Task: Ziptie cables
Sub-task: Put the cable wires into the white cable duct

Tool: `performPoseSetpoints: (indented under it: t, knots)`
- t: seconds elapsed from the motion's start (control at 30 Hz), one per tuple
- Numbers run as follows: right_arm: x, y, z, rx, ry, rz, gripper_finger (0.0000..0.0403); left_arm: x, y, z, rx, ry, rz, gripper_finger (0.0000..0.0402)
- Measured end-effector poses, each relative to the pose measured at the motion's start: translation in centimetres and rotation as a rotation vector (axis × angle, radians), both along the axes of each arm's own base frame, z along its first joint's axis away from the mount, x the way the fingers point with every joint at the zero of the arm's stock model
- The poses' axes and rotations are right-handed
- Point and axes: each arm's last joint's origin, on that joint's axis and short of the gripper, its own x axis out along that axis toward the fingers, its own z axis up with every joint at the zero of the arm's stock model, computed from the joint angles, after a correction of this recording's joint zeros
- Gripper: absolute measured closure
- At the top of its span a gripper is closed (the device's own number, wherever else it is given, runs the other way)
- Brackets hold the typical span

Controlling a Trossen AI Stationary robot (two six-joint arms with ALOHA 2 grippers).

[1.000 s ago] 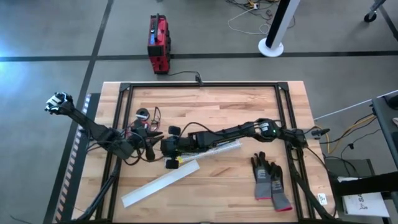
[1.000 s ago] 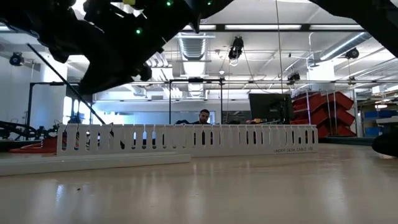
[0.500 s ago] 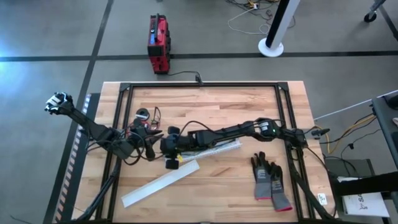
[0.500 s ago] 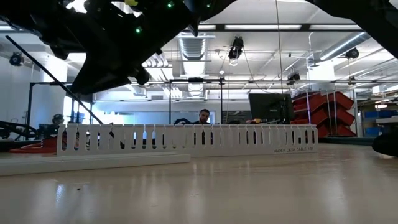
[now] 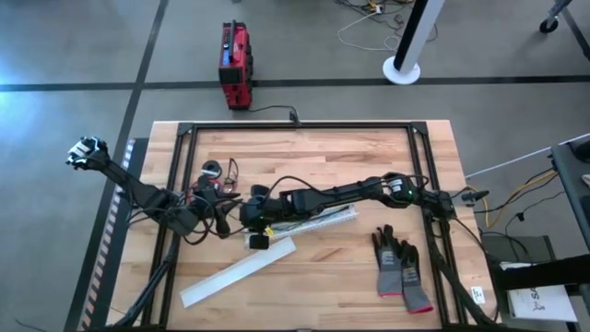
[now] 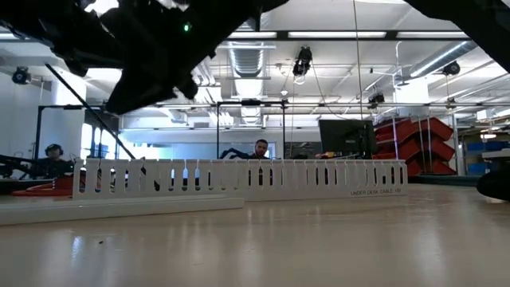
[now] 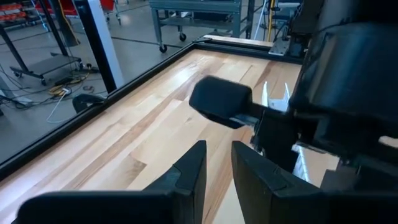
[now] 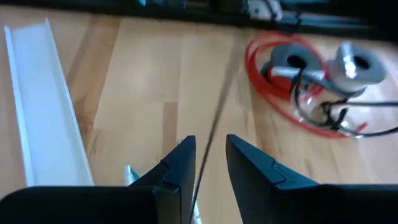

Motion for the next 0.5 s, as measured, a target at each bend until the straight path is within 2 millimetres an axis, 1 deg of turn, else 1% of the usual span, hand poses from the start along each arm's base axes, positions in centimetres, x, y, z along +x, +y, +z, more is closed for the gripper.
performPoseSetpoints:
  t: [0.07,0.2,0.33,0.5]
  knots:
    - [0.1,-0.2,0.2,0.002,-0.019,-0.005,0.0330,0.0,0.0,0.0,-0.001,-0.001,0.000,0.0342]
    - [0.7,-0.5,-1.3,0.013,-0.040,-0.019,0.0332,0.0,0.0,0.0,-0.004,-0.005,0.000,0.0342]
    - [1.1,-0.7,-1.8,0.026,-0.072,-0.034,0.0326,0.0,0.0,0.1,-0.001,-0.005,-0.001,0.0342]
    - [1.1,-0.7,-2.2,0.034,-0.059,-0.040,0.0321,0.0,0.0,0.1,0.004,-0.004,-0.004,0.0342]
